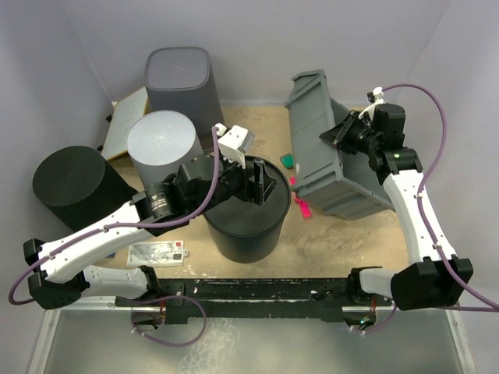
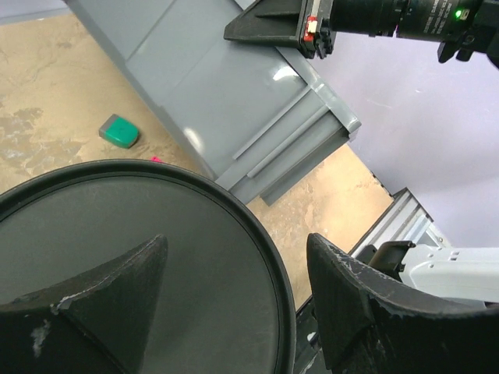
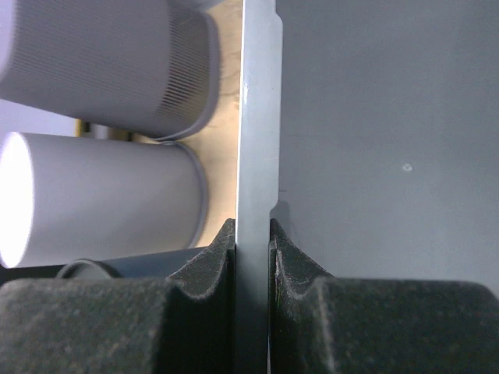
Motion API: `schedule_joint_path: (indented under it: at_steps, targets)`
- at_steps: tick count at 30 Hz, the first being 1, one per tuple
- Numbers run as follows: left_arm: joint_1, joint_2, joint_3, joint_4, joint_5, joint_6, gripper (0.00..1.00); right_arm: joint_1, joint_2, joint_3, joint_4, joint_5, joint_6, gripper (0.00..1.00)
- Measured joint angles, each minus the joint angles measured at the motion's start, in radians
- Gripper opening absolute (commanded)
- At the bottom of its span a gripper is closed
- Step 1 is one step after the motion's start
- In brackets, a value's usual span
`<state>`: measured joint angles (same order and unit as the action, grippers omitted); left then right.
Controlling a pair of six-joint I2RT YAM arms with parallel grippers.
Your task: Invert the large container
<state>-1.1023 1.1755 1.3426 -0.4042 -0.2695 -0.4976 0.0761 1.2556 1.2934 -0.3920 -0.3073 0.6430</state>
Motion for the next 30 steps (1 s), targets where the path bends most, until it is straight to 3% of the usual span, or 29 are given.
schedule_joint_path:
  at_steps: [14,19,30]
  targets:
    - [0.000,0.006,-0.010,0.020,-0.016,0.002,0.69,-0.051,-0.019,-0.170,0.442,-0.279,0.367,0.00]
    - [0.000,0.007,-0.012,0.023,-0.016,0.002,0.69,-0.114,-0.019,-0.268,0.652,-0.326,0.550,0.00]
    - [0.000,0.032,-0.013,0.045,-0.014,0.002,0.69,-0.300,0.012,-0.423,0.863,-0.444,0.794,0.00]
